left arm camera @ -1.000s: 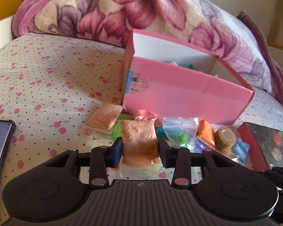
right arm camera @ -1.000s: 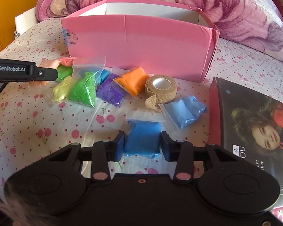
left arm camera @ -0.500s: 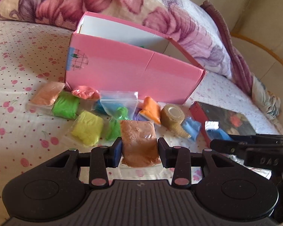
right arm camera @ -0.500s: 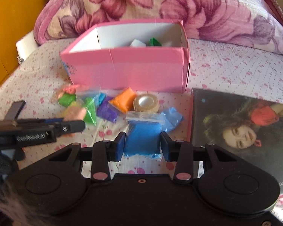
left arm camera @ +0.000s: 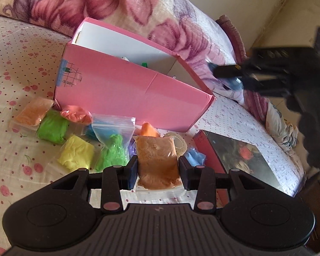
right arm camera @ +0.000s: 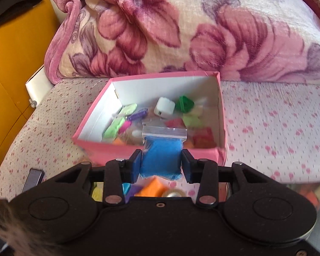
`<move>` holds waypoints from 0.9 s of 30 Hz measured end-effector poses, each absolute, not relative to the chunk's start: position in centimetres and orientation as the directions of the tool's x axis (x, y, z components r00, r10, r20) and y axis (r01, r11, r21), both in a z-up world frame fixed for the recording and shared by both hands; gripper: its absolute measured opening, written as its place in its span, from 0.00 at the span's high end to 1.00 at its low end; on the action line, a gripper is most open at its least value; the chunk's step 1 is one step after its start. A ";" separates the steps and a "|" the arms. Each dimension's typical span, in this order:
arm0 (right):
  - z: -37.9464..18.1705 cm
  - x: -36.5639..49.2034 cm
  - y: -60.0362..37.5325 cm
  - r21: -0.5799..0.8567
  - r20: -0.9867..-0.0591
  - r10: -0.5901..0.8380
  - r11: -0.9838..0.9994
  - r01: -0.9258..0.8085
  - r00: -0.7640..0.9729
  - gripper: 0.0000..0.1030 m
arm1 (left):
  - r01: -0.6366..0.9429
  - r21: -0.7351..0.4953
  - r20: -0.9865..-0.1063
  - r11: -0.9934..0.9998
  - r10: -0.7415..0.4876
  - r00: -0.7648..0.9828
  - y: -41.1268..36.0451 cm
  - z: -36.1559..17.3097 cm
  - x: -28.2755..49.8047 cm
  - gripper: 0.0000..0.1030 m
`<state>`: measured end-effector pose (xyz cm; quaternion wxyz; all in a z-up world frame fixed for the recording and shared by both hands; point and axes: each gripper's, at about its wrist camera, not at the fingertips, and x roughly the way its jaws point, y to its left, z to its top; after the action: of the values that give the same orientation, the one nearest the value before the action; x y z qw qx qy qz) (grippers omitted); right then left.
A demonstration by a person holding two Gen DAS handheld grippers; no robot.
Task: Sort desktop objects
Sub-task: 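Carry the blue bag over the pink box with the right tool while the left tool holds the peach bag, then open the right tool to drop the blue bag into the box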
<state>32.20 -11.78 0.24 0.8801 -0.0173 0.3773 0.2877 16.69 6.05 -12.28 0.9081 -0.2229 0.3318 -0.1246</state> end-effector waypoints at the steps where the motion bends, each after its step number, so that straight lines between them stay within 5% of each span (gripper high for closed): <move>1: 0.2 33.1 -11.3 0.180 -0.682 0.486 0.835 -0.519 0.546 0.63 | 0.079 -0.491 -0.545 0.867 -0.377 0.749 6.1 -12.3 16.7 0.63; 19: -5.3 46.9 -5.4 0.036 -0.868 0.260 0.882 -0.470 0.423 0.62 | 0.060 -0.549 -0.543 0.834 -0.410 0.733 7.0 -13.0 17.3 0.63; 27: -6.0 48.0 -3.6 -0.092 -0.875 0.167 0.865 -0.493 0.455 0.61 | 0.051 -0.558 -0.544 0.828 -0.412 0.731 7.2 -13.1 17.3 0.63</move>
<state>47.95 -3.57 -6.02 0.8362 -0.1688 0.4831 0.1972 17.25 7.19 -13.13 0.8925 -0.2626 0.3430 -0.1296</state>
